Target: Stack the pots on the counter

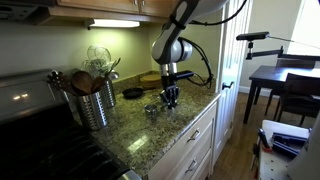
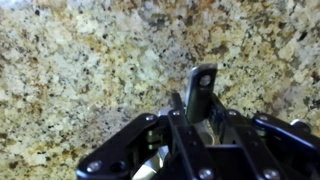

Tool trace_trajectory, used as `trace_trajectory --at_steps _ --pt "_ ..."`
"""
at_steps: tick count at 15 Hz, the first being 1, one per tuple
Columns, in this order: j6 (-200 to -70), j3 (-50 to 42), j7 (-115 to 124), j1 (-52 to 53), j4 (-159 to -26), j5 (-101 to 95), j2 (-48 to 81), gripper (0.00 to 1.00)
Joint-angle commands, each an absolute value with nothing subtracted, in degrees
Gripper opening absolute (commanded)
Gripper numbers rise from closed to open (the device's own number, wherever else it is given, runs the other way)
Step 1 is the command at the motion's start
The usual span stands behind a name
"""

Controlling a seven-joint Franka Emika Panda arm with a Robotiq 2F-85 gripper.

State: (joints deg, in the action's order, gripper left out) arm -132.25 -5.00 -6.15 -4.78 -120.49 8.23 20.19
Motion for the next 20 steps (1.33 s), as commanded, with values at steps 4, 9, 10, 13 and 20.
trace_trajectory --at_steps 4,9,10,13,20 --pt "-132.6 -5.0 -4.4 -5.6 -120.4 7.4 17.4 0.07" --pt "-132.7 -5.0 -4.2 -5.9 -119.9 7.4 16.7 0.07" --pt "-132.7 -5.0 -4.2 -5.9 -119.9 7.5 16.6 0.07" --pt "-132.6 -5.0 -4.3 -6.0 -119.9 7.5 16.2 0.07" --pt "-128.8 -2.1 -16.5 -6.8 -121.1 8.7 16.9 0.03"
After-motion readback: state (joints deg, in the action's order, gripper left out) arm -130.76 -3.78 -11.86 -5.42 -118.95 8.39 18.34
